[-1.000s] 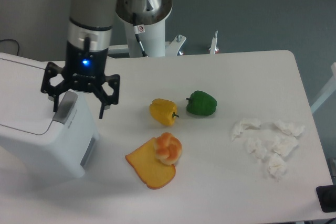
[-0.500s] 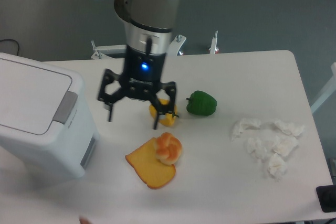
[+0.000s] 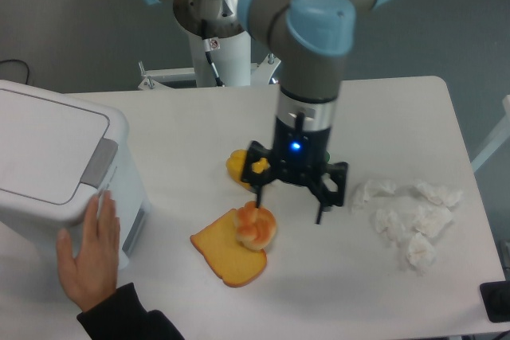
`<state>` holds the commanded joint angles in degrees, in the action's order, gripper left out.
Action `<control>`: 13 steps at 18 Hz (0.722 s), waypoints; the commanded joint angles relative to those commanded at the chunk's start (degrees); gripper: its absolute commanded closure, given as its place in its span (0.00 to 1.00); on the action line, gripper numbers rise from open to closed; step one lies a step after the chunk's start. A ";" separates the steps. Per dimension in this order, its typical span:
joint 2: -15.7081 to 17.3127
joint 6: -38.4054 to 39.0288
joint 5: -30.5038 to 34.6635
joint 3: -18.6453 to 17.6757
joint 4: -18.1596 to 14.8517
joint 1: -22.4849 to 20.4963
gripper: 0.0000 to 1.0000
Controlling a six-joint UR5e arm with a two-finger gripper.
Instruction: Close the trash can
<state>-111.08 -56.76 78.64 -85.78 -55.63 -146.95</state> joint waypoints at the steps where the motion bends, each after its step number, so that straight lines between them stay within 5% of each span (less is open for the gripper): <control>1: -0.79 -2.28 1.93 0.09 0.00 -0.26 0.00; 7: -6.68 -14.60 5.91 1.67 0.09 -2.20 0.00; 13: -6.51 -15.40 8.18 1.32 -0.44 -2.64 0.00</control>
